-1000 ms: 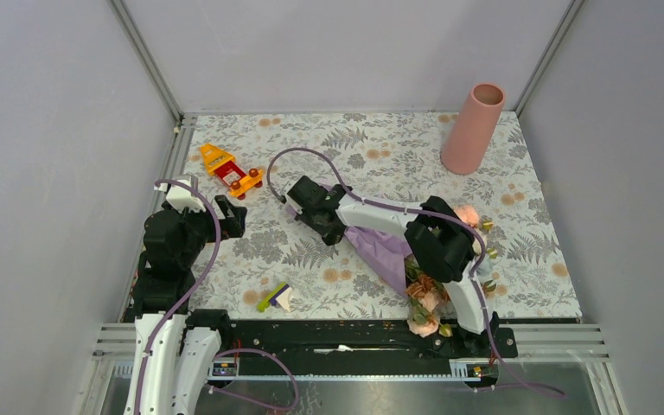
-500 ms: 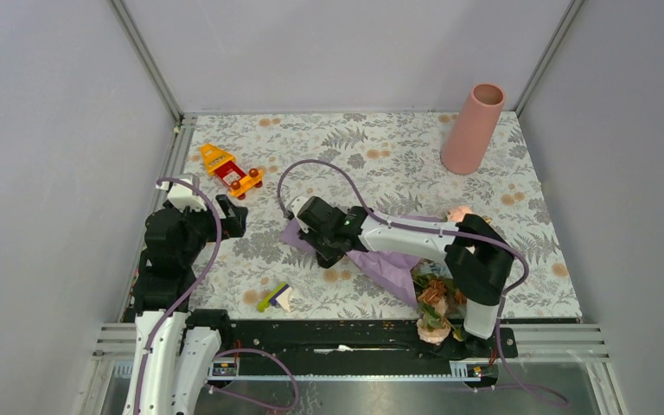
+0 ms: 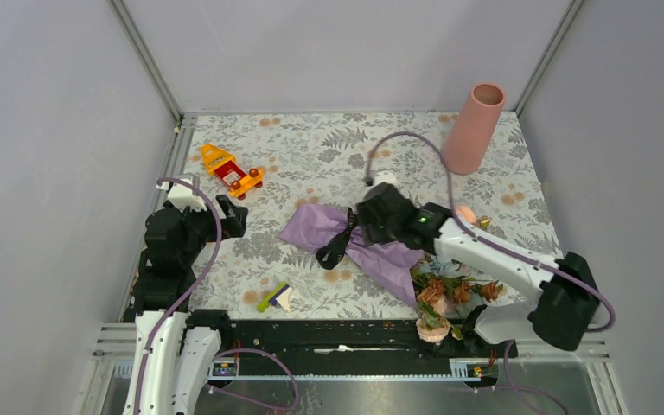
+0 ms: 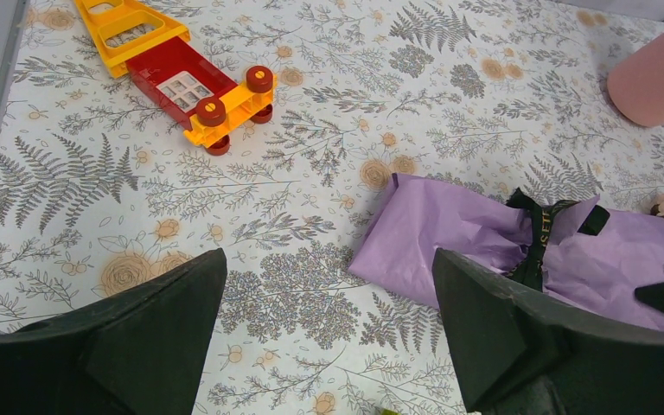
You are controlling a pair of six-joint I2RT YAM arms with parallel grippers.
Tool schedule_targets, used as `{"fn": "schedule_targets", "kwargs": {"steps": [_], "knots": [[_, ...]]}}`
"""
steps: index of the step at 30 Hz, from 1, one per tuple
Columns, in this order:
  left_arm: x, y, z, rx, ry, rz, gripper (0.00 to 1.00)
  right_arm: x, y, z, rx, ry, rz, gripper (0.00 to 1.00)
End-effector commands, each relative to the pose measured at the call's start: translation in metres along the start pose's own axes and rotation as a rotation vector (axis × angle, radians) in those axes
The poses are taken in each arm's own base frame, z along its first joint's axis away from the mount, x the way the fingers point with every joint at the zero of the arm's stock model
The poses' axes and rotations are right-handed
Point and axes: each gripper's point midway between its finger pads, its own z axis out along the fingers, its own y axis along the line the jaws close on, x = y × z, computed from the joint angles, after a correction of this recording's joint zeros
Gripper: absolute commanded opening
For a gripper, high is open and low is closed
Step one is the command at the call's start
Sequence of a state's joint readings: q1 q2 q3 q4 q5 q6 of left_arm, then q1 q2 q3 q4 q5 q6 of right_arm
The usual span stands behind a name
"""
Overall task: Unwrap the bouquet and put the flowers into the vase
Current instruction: Move the fake flower to the center of the board.
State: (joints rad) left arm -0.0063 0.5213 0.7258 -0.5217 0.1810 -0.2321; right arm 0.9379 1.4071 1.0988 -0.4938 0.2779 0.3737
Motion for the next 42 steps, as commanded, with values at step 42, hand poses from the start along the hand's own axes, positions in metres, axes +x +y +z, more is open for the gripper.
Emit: {"fn": "schedule_targets", "kwargs": {"steps": [42], "knots": [[-0.010,-0.004,0.000,0.028,-0.052,0.037,0.99,0.052,-0.209,0.041,0.253,0.033,0.757,0.43]]}}
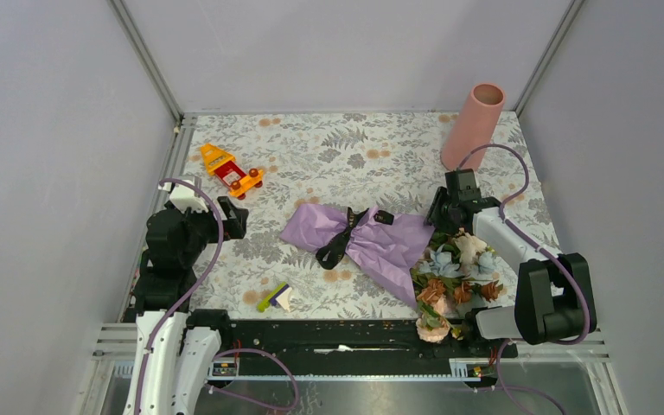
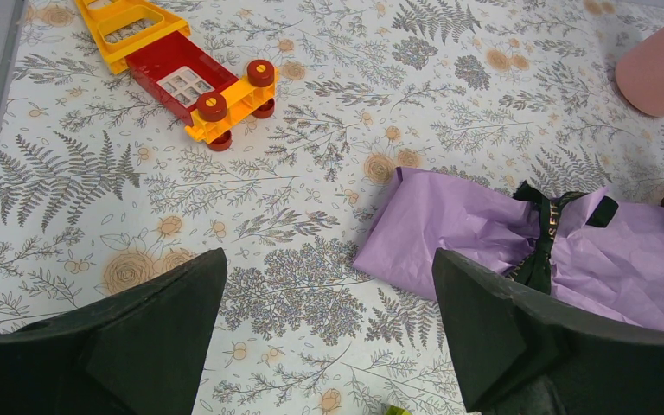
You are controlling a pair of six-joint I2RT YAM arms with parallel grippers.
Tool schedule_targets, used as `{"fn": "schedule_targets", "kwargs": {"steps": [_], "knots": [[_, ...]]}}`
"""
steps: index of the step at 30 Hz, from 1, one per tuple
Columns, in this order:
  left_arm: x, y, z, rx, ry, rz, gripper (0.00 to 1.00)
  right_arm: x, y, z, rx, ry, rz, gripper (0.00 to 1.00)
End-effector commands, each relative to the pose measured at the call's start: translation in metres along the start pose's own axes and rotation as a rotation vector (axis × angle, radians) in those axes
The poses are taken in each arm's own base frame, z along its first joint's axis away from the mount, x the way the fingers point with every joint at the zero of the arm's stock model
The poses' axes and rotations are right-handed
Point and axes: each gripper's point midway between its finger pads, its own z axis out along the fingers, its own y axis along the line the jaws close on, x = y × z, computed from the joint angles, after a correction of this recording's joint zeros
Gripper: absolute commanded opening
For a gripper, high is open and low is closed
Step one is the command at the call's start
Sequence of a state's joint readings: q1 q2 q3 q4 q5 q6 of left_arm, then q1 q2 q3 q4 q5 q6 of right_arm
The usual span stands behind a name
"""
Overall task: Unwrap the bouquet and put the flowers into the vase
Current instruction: Move the fake flower to the center of the board.
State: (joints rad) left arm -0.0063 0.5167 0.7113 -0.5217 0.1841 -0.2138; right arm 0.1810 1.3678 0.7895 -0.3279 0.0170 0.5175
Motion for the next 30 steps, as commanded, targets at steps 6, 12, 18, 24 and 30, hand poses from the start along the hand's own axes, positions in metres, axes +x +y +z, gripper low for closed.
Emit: {"fn": "schedule_targets", "kwargs": {"steps": [6,12,18,24,30], "knots": [[-0.015,-0.005,0.000,0.029,-0.058,0.019,0.99,-0.012,0.008,0.008,-0.032,-0.032,0.015,0.17],[-0.014,-0.006,0.000,0.033,-0.054,0.019,0.99,-0.021,0.026,0.017,-0.091,-0.009,-0.027,0.05],[-0.014,-0.006,0.001,0.032,-0.051,0.020,0.99,-0.038,0.053,0.029,-0.185,0.009,-0.087,0.02],[-0.013,-0.008,0.002,0.046,-0.045,0.020,0.99,-0.060,0.081,0.041,-0.264,0.030,-0.149,0.00],[-0.011,-0.010,0.003,0.063,-0.038,0.022,0.99,-0.078,0.105,0.056,-0.292,0.043,-0.199,0.00]]}}
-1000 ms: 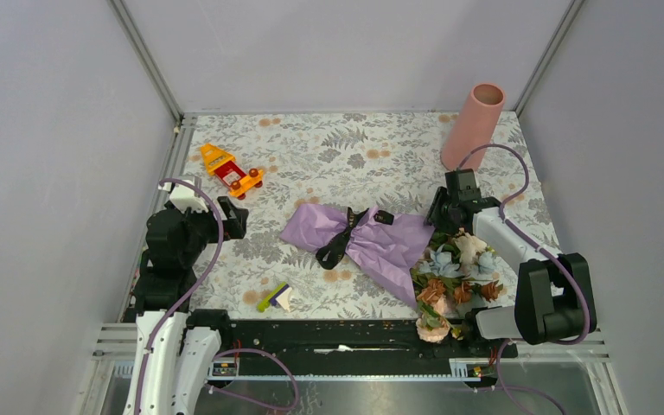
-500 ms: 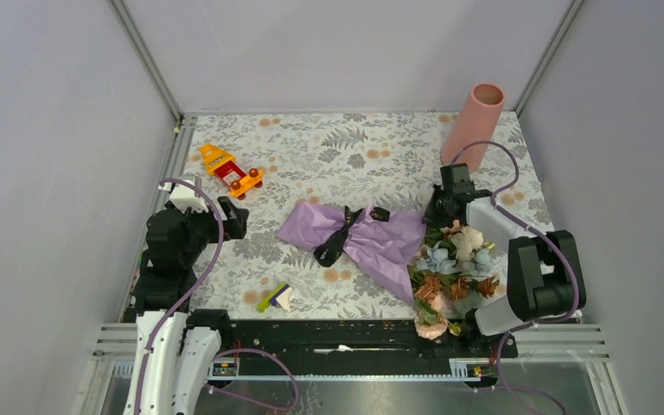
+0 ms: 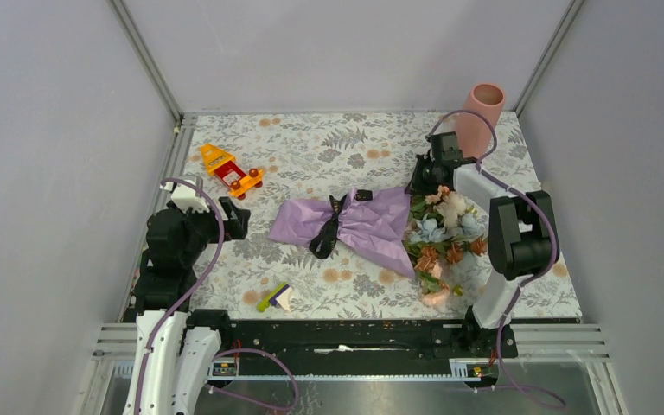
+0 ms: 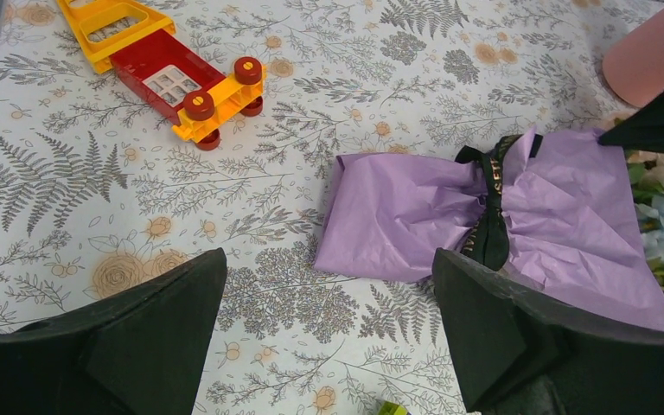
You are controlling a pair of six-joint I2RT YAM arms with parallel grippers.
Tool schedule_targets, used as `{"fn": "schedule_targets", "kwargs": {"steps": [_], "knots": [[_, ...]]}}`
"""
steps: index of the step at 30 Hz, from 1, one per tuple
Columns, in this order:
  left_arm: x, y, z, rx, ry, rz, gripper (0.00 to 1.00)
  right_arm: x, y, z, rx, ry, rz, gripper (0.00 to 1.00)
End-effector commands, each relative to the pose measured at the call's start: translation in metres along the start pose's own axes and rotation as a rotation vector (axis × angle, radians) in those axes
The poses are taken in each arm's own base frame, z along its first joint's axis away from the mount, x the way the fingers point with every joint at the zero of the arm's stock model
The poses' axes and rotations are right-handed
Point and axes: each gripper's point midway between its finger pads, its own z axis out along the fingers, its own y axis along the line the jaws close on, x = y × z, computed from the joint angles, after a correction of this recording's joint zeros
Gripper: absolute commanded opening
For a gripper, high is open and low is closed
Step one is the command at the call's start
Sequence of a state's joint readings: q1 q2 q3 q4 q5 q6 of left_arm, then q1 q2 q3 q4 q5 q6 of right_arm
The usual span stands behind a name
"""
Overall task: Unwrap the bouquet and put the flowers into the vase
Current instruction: Move the fake flower to the center of the board.
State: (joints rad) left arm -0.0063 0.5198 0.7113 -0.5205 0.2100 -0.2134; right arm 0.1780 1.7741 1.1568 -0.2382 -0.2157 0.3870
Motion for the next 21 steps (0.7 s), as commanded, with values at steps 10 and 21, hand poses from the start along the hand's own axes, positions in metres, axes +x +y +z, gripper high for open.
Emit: {"fn": "schedule_targets", "kwargs": {"steps": [10,21], "knots": [[-0.010,-0.009,0.008,0.062,-0.024,0.021,0.99,-0.035,0.061,0.030,-0.025,0.010,-0.177,0.05],[-0.009,-0.013,0.017,0.066,0.022,-0.072,0.99,-0.027,0.052,-0.044,0.058,-0.057,-0.158,0.55]]}}
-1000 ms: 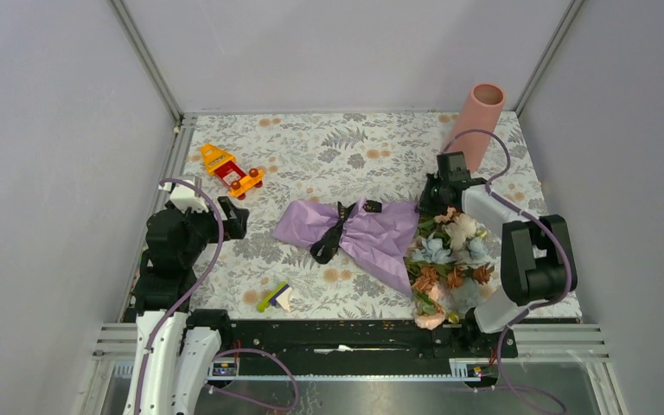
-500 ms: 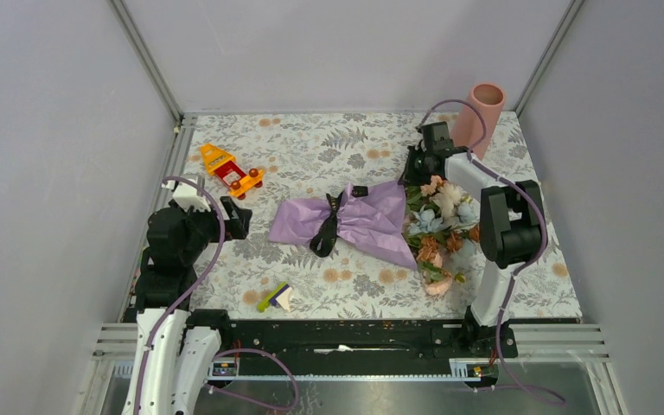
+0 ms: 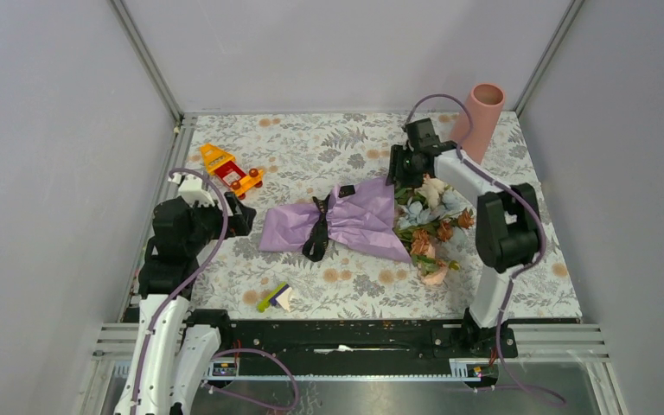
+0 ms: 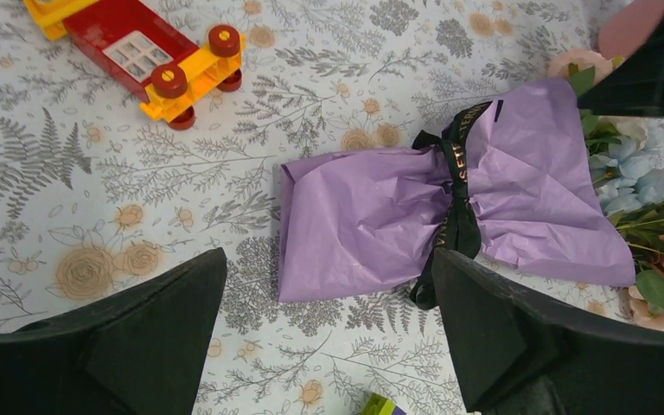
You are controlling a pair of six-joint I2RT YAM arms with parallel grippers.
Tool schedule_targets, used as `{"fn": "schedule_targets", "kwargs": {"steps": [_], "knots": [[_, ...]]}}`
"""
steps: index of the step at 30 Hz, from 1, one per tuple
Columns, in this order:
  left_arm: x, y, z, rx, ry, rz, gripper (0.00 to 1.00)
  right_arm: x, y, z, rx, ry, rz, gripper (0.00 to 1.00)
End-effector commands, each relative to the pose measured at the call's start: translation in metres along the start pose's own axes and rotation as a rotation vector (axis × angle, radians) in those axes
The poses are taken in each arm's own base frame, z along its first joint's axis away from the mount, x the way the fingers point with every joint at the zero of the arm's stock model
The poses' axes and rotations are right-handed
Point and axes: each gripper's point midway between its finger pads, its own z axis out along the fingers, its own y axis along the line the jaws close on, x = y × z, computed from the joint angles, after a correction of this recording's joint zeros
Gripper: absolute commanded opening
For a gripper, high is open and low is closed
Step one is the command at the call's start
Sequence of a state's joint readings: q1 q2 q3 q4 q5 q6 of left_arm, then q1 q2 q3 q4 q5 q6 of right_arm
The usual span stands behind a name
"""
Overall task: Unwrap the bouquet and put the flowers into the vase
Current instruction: Move the fake flower to the center of the board.
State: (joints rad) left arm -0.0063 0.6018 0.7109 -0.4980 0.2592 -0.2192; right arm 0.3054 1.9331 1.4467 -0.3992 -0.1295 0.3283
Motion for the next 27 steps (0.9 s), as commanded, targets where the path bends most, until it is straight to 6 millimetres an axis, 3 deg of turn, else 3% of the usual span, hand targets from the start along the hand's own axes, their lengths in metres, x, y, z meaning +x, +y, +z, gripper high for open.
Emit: {"fn": "schedule_targets", "kwargs": {"steps": [1,4,7,10,14,20,27], "knots": [[-0.019,-0.011,0.002,0.032,-0.050,-0.108,0.99,-0.002,-0.002,-0.075,0.032,-0.100,0.007,0.58],[-0.019,-0.020,0.007,0.079,-0.065,-0.210,0.99,0.026,-0.007,-0.102,0.031,-0.099,0.043,0.67],[-0.011,-0.017,0.018,0.073,-0.064,-0.285,0.99,0.055,-0.006,-0.129,0.011,-0.117,0.084,0.74],[0.003,-0.010,0.035,0.053,-0.024,-0.341,0.99,0.085,0.004,-0.156,-0.062,-0.158,0.128,0.82],[0.013,-0.006,0.056,0.053,0.000,-0.418,0.99,0.125,0.018,-0.174,-0.159,-0.186,0.171,0.84],[0.018,0.010,0.086,-0.009,0.000,-0.499,0.99,0.171,0.033,-0.169,-0.236,-0.139,0.208,0.82],[0.048,0.021,0.119,-0.070,0.072,-0.495,0.93,0.193,0.050,-0.148,-0.243,-0.129,0.177,0.79]]}}
